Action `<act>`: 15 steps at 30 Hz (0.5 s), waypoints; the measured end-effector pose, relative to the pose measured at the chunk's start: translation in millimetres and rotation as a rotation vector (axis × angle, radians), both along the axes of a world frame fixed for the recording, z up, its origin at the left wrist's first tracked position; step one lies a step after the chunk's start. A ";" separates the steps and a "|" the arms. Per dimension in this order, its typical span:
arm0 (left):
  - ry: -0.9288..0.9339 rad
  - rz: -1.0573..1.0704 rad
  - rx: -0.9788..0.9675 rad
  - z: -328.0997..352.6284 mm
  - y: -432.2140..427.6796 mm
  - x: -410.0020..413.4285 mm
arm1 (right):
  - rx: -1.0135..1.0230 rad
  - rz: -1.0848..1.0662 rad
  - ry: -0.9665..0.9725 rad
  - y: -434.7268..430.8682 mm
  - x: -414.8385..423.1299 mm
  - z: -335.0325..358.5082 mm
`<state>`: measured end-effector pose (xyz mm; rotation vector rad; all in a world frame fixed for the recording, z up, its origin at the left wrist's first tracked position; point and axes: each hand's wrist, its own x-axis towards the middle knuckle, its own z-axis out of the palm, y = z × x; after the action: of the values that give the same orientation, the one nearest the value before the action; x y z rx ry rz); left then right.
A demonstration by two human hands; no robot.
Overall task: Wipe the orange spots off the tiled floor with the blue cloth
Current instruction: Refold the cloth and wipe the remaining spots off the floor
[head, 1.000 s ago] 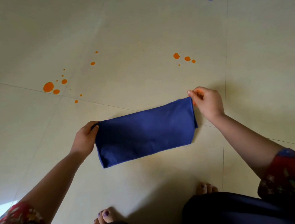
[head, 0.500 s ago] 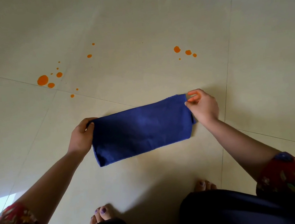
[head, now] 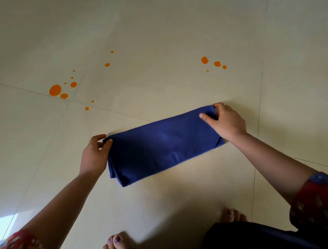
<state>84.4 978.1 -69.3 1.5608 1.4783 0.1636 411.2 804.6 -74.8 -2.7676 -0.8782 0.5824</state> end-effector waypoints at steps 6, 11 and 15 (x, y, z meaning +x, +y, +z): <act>-0.036 0.014 -0.134 5.8 -7.3 -6.1 | 0.102 -0.166 0.485 -14.6 -9.6 -2.7; -0.343 0.125 -0.243 29.4 -28.0 11.5 | 0.421 -0.268 0.680 -12.1 -21.6 32.1; -0.480 0.129 -0.421 52.1 -40.0 33.9 | 0.516 -0.038 0.567 10.7 -77.9 64.7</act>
<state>118.3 938.1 -17.1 1.0005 1.1390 0.2628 333.3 815.3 -10.1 -1.9997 -0.7098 0.9177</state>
